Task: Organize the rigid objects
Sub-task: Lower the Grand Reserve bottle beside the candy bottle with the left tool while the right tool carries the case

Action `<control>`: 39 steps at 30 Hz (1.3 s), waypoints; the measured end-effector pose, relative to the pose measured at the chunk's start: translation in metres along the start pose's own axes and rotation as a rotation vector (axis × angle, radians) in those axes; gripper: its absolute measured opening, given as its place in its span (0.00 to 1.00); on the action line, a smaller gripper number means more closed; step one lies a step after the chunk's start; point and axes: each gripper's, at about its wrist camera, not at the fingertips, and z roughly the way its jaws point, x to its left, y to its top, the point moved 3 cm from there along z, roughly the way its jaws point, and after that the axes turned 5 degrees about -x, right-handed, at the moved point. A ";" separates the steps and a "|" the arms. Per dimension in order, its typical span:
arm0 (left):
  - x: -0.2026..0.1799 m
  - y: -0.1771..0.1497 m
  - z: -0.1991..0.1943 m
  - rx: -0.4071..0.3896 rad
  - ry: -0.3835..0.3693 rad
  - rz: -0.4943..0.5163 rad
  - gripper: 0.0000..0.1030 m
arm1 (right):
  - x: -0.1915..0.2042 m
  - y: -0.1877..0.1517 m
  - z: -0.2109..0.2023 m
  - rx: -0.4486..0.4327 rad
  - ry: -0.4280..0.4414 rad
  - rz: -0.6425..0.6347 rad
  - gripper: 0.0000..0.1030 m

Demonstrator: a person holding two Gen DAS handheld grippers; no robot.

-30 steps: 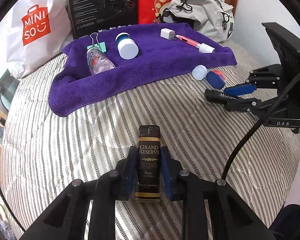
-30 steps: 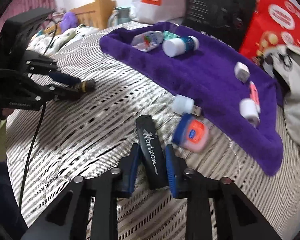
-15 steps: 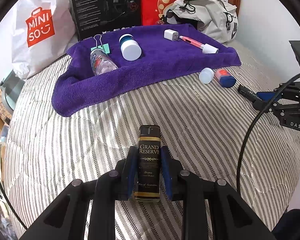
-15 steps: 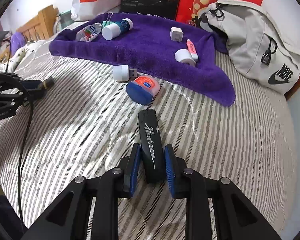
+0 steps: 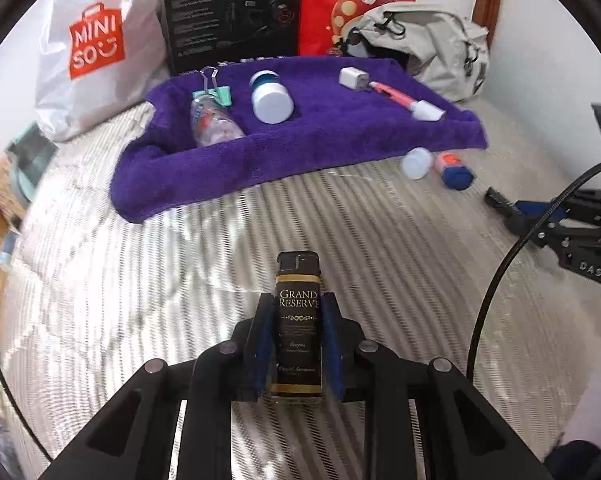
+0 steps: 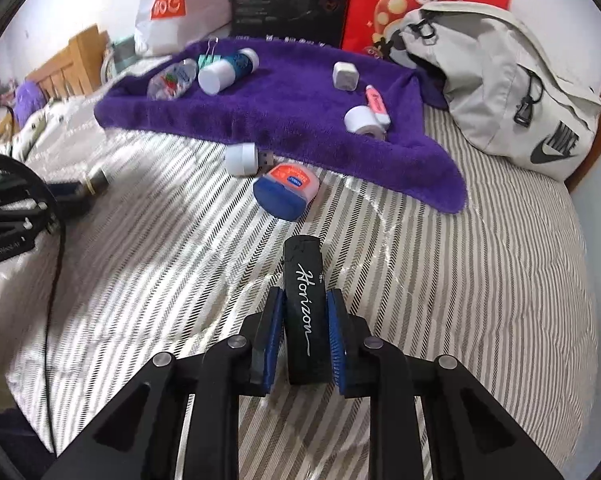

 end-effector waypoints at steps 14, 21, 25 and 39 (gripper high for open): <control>0.008 0.066 -0.026 -0.111 -0.027 0.007 0.22 | -0.017 0.031 -0.009 -0.032 0.051 0.043 0.21; 0.020 0.102 -0.003 -0.116 -0.052 -0.017 0.22 | -0.014 0.062 -0.003 -0.052 0.092 0.029 0.21; 0.022 0.113 0.014 -0.101 -0.056 -0.021 0.22 | -0.015 0.076 0.004 -0.060 0.108 0.033 0.21; 0.046 0.139 0.065 -0.033 0.044 -0.083 0.22 | -0.034 0.131 0.054 -0.049 0.137 0.057 0.21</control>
